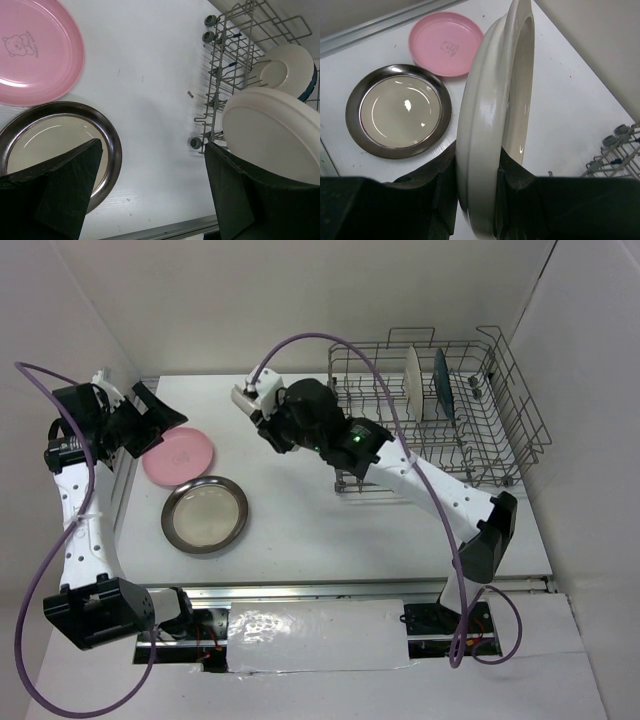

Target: Load the mixed dishes into the dish rack

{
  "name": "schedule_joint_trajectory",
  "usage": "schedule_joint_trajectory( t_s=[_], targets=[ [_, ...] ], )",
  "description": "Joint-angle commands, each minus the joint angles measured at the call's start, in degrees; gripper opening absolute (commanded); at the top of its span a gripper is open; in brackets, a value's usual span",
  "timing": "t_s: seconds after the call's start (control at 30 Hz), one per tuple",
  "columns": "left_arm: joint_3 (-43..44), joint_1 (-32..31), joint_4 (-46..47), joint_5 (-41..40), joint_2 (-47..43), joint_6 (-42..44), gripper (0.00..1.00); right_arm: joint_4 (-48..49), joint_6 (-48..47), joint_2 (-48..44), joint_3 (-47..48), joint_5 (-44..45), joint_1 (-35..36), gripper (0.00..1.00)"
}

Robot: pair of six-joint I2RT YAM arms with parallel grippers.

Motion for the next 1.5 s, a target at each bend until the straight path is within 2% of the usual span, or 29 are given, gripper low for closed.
schedule_joint_trajectory(
  t_s=[0.0,0.33,0.53,0.73,0.8,0.97,1.47],
  targets=[
    [-0.51,0.55,3.31,0.90,-1.41,-1.37,0.95,3.54,3.59,-6.48,6.88,-1.66,-2.18,0.00],
    [-1.91,0.64,3.48,3.10,-0.88,-1.63,0.95,-4.29,13.77,-9.73,15.92,-4.48,-13.77,0.00],
    [-2.88,0.64,3.57,4.51,-0.71,-1.54,0.95,-9.74,19.41,-9.21,20.33,-5.17,-24.93,0.00],
    [-4.20,0.64,4.19,6.44,-0.36,-1.89,0.95,-21.23,21.70,0.44,34.46,-10.88,-36.45,0.00],
    [-4.81,0.47,4.36,6.71,-0.27,-1.90,0.94,-22.31,22.05,4.49,37.98,-12.20,-39.17,0.00],
    [-6.66,0.64,4.89,6.71,-0.01,-1.81,0.94,-19.15,22.32,5.47,32.75,-14.76,-41.82,0.00],
    [-8.51,0.03,6.12,6.79,1.23,-2.07,0.94,-19.41,21.17,7.32,28.59,-14.76,-42.44,0.00]
  ],
)
